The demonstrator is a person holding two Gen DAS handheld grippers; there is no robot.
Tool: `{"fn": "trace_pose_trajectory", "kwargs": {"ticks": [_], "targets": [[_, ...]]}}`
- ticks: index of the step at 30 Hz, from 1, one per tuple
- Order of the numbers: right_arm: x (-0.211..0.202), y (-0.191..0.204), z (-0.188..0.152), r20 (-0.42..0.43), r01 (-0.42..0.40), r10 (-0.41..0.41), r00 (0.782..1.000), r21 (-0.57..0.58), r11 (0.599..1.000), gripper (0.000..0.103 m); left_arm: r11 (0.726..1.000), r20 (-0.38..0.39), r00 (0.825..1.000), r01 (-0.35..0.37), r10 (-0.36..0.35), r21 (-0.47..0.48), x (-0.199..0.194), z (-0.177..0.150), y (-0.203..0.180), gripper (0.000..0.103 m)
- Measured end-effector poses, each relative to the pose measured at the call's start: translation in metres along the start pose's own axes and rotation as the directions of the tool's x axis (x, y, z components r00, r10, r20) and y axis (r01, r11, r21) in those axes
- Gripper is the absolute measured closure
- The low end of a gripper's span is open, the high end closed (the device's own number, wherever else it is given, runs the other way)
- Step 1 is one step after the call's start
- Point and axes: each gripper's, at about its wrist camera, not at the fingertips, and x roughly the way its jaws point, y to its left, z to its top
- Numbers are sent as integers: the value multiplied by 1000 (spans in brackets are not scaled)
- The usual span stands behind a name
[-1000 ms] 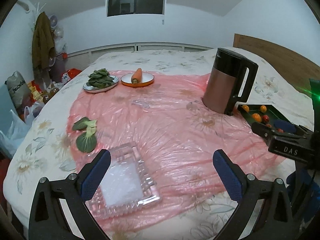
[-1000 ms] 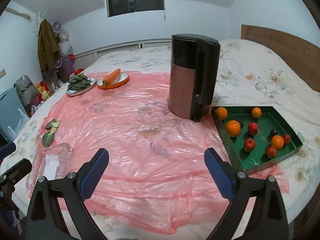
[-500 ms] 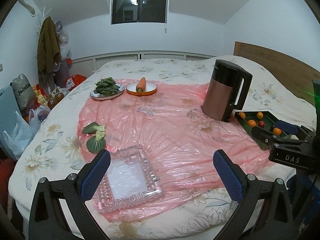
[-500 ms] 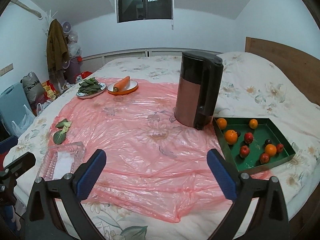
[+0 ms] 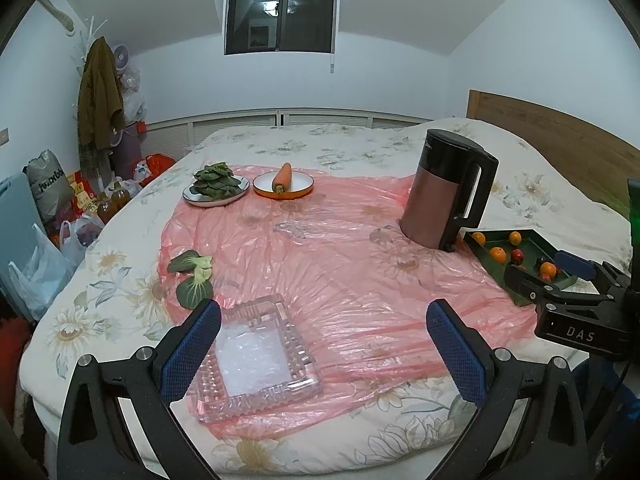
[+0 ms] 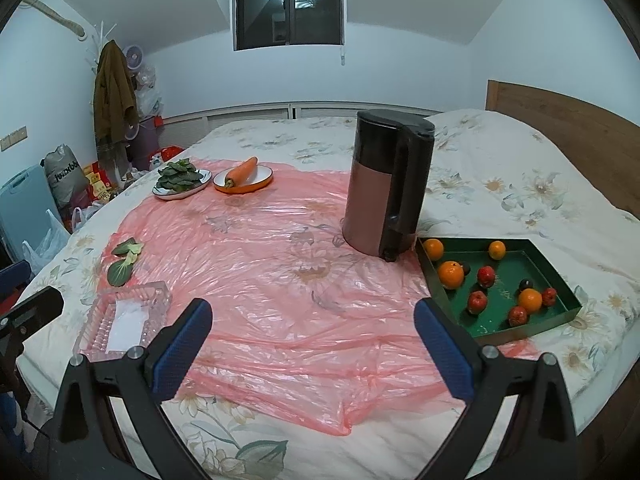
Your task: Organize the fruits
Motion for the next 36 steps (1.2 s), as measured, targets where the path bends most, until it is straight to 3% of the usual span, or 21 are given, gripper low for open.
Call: {"fn": "trace_pose_trajectory", "kwargs": {"ticks": [36], "targets": [[1, -35, -11, -15, 94, -94, 995, 0, 996, 0, 1000, -22, 1000, -8, 8, 9, 1, -2, 1, 2]]}}
